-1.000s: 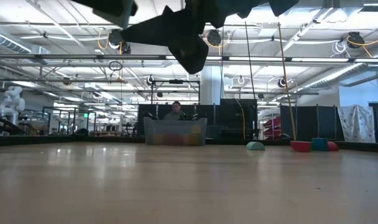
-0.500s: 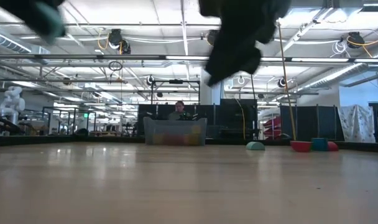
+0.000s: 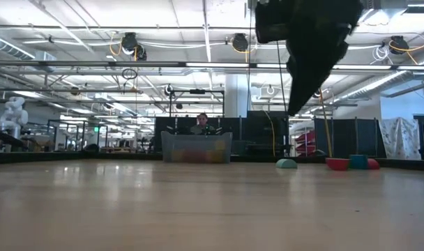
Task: Sort blocks by size
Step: Put the light blue half circle block into the white bin, then put the blue half circle block into the white bin
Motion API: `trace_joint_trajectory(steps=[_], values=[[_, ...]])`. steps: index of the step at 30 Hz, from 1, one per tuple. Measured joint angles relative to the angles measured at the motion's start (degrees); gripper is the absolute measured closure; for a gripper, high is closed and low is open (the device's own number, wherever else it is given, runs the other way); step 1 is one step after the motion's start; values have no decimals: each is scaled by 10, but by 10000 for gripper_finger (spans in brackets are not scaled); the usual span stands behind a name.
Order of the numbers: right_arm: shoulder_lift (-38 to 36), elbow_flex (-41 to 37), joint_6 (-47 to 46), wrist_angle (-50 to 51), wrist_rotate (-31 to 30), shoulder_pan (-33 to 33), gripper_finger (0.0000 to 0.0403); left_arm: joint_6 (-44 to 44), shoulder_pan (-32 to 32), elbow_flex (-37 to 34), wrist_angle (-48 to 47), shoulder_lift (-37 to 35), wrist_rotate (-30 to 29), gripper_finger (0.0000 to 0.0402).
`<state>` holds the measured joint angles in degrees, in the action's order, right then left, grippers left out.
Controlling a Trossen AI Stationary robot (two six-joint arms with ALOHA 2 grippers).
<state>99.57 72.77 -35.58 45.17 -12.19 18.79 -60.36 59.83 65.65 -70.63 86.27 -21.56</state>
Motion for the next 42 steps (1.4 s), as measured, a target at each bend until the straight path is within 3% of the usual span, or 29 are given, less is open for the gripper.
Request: trace_joint_trajectory(steps=[6, 12, 22, 26, 31, 36, 42], values=[[0, 0, 26, 74, -47, -1, 232, -61, 44, -5, -2, 0, 18, 312], [0, 0, 42, 157, -85, -3, 232, -117, 67, -69, -2, 0, 74, 312], [0, 0, 50, 222, -106, -31, 232, -127, 70, -166, 123, 0, 102, 312], [0, 0, 51, 252, -106, -48, 232, -148, 70, -170, 115, 0, 79, 308], [0, 0, 79, 259, -104, -73, 232, -158, 69, -170, 114, 0, 67, 274], [0, -7, 93, 276, -103, -117, 231, -173, 69, -164, 120, 0, 91, 243], [1, -67, 92, 281, -104, -195, 231, -187, 69, -130, 99, 0, 108, 239]])
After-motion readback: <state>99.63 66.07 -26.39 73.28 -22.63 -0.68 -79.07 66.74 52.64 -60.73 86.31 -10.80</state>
